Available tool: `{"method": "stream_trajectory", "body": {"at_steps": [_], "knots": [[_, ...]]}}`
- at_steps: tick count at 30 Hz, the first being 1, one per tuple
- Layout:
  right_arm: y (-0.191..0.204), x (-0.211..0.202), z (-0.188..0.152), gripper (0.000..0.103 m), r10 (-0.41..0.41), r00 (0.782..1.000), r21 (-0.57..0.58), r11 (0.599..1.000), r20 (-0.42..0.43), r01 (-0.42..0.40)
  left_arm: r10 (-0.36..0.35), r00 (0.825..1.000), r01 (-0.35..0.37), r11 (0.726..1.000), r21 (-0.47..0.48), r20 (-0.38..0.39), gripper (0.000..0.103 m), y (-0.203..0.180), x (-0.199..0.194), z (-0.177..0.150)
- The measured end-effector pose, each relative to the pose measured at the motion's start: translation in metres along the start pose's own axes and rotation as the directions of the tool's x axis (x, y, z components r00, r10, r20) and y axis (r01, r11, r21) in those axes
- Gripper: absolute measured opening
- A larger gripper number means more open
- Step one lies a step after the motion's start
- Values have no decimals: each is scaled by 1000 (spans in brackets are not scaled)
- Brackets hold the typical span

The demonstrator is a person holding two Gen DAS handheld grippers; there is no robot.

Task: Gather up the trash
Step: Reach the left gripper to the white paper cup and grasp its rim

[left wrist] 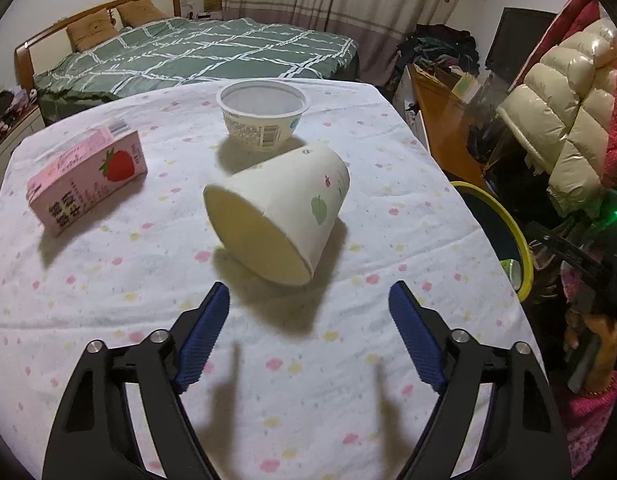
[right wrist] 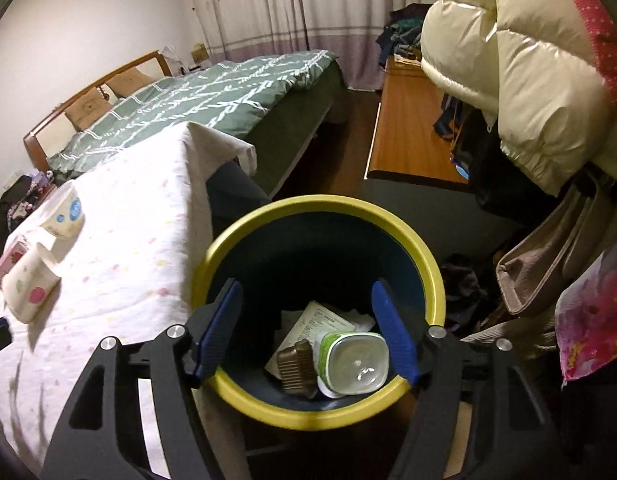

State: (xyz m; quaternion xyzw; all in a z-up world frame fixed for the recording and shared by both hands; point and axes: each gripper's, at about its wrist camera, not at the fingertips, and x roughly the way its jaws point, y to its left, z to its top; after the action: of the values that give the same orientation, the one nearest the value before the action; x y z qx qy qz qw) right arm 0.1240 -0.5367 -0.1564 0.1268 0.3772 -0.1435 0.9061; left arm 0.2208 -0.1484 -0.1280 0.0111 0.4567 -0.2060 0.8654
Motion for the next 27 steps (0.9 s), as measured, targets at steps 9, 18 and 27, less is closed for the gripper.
{"method": "stream_trajectory", "body": {"at_steps": [9,18,27], "knots": [[6,-12,-4,66,18,1000,-7,1000,14,-18,14,1000,-14,1000,7,2,53,-1,18,24],[4,-20,-8,66,39,999,2,999,19,-39,16,1000,-16,999,28,-10,6,-7,32,32],[-7,-44,-14,66,55,997,27,998,58,-57,-55,997,49,991,127,45,5,-50,5,33]]}}
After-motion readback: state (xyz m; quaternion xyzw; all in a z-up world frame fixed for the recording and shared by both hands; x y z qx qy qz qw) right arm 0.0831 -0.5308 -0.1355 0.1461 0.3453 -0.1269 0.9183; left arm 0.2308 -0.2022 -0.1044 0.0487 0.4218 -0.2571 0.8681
